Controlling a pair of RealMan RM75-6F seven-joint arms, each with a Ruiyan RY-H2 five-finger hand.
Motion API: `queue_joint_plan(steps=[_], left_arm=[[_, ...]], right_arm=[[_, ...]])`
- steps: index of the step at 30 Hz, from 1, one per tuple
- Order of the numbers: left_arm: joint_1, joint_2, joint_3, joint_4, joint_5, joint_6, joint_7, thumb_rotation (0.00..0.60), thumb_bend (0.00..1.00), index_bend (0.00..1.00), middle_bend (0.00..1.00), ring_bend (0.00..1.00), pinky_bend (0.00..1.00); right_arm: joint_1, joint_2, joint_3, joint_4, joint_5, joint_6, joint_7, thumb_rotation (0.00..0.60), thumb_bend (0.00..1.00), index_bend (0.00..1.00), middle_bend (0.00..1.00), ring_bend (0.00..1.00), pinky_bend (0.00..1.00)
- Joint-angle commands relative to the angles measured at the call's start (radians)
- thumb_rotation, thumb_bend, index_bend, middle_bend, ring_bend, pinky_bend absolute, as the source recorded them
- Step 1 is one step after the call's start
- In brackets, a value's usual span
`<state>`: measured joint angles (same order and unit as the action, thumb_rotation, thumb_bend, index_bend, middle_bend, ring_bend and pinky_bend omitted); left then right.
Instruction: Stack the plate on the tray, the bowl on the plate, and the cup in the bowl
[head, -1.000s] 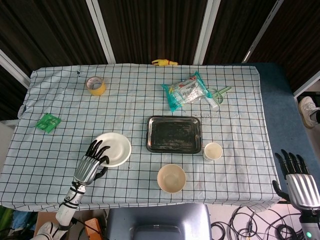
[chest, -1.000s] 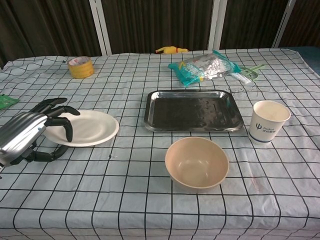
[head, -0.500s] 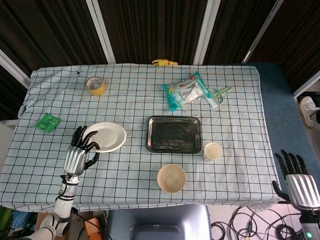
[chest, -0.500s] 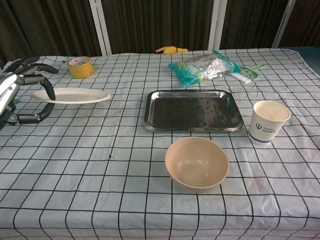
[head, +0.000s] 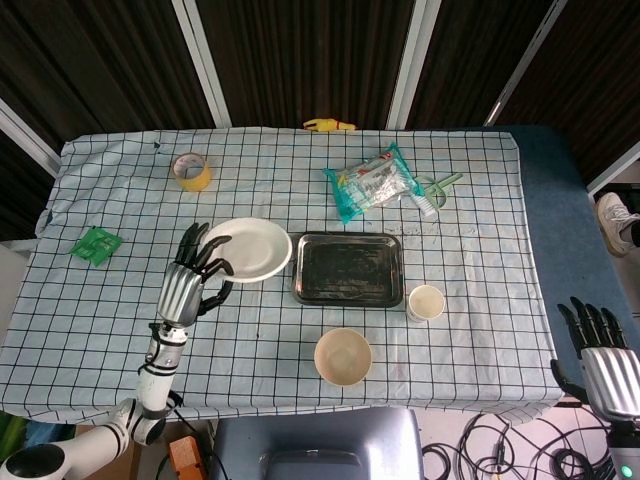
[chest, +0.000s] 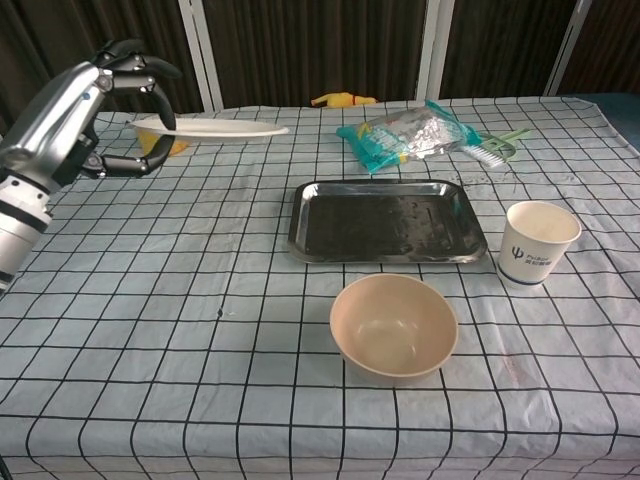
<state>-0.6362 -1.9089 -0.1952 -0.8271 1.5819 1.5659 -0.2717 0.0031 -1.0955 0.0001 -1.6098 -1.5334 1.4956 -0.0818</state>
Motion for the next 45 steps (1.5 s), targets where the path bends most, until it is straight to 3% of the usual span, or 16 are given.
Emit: queue_joint_plan(steps=[1,7,9,14,24,32,36,45], left_arm=[[-0.071,0.010,-0.028,-0.071,-0.001,-0.072,0.082,0.600,0.43,0.68,0.25,0.04,0.05],[-0.137,-0.012,-0.064,-0.081,-0.035,-0.164,0.130,0.600,0.43,0.68,0.25,0.04,0.05],[-0.197,-0.046,-0.092,-0.047,-0.060,-0.239,0.164,0.600,0.43,0.68,0.25,0.04,0.04],[-0.248,-0.108,-0.111,0.041,-0.099,-0.306,0.161,0.600,0.43,0.69,0.25,0.04,0.04],[-0.286,-0.207,-0.078,0.190,-0.117,-0.365,0.134,0.600,0.42,0.69,0.25,0.04,0.03],[-0.280,-0.237,-0.052,0.195,-0.130,-0.402,0.135,0.600,0.41,0.64,0.23,0.02,0.01],[-0.281,-0.249,-0.045,0.196,-0.137,-0.422,0.151,0.600,0.40,0.58,0.22,0.02,0.01],[-0.289,-0.279,-0.038,0.208,-0.151,-0.458,0.185,0.600,0.37,0.33,0.20,0.00,0.02]], right_arm=[[0.001,0.005,0.003,-0.002,0.007,-0.004,0.010,0.600,0.32,0.03,0.00,0.00,0.00],[-0.002,0.018,0.006,-0.006,0.010,0.001,0.036,0.600,0.32,0.03,0.00,0.00,0.00],[-0.008,0.030,0.016,-0.005,0.025,0.011,0.066,0.600,0.32,0.03,0.00,0.00,0.00],[-0.010,0.044,0.018,0.001,0.029,0.009,0.098,0.600,0.32,0.03,0.00,0.00,0.00],[-0.016,0.058,0.018,0.004,0.024,0.017,0.132,0.600,0.32,0.03,0.00,0.00,0.00],[-0.026,0.067,0.022,0.003,0.017,0.038,0.154,0.600,0.32,0.03,0.00,0.00,0.00],[-0.029,0.069,0.022,0.002,0.010,0.048,0.164,0.600,0.32,0.03,0.00,0.00,0.00],[-0.033,0.075,0.023,0.001,0.005,0.054,0.181,0.600,0.32,0.03,0.00,0.00,0.00]])
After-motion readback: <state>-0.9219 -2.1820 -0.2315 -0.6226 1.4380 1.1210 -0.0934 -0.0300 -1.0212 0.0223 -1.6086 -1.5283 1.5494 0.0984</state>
